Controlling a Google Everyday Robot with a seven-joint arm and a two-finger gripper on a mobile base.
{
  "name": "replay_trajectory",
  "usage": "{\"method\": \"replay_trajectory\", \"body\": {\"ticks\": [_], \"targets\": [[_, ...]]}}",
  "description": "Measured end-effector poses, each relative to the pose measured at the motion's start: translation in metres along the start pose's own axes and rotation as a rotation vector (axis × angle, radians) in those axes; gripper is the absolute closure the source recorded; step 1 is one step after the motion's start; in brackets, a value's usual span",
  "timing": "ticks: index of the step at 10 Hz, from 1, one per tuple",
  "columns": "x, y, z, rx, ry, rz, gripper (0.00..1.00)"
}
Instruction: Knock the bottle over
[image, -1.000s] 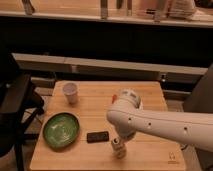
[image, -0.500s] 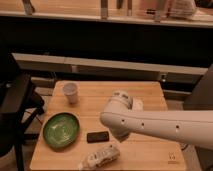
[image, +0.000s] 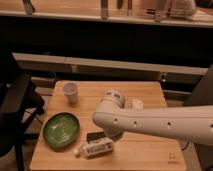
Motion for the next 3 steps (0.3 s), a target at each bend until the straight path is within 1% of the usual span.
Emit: {"method": "replay_trajectory", "body": {"ticks": [1,3], "targets": [[0.000,0.001,0.000,0.002,-0.004,-0.006,1.00],[-0.013,-0.007,0.000,0.011,-0.009,-0.022,1.00]]}}
